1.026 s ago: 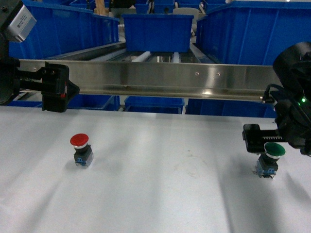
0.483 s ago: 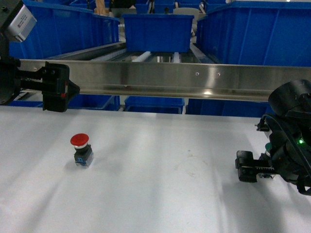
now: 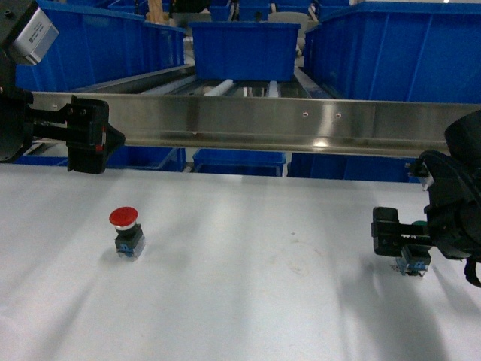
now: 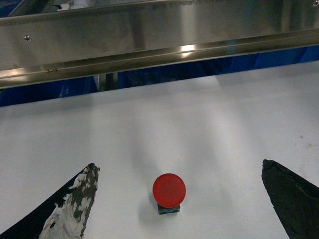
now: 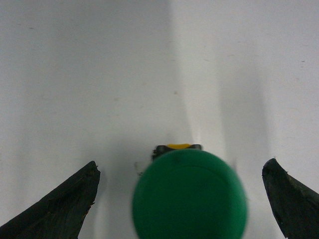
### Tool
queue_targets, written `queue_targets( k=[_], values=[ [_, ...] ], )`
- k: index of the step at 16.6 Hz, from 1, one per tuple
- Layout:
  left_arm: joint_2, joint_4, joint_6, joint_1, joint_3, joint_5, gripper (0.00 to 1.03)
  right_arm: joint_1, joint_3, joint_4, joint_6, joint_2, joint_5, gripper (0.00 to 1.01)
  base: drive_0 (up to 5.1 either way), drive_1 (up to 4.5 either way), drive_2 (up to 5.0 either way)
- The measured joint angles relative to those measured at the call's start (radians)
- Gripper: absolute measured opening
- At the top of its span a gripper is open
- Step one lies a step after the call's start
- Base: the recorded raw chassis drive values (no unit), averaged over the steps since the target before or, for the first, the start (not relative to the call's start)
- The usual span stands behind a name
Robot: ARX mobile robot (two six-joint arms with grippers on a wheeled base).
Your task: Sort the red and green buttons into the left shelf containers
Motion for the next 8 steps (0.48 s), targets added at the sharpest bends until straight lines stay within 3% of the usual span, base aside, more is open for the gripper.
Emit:
queue_targets(
  k=[3,6,8],
  values=[
    [0.000,0.000,0.000,0.000,0.000,0.000,0.98,-0.049,-0.028,0.023,-0.068,-0.003,-0.018,0.98,0.0,0.00,0.0],
    [0.000,0.000,0.000,0.000,0.000,0.000,0.98,-0.045,-0.032,0.035,-0.095,-0.028,-0.097,0.98,0.0,0.00,0.0],
    [0.000,0.000,0.000,0.000,0.000,0.000,0.98,-0.038,-0.032,0.038,-0.095,-0.036,-0.100,0.98,0.0,0.00,0.0]
  ],
)
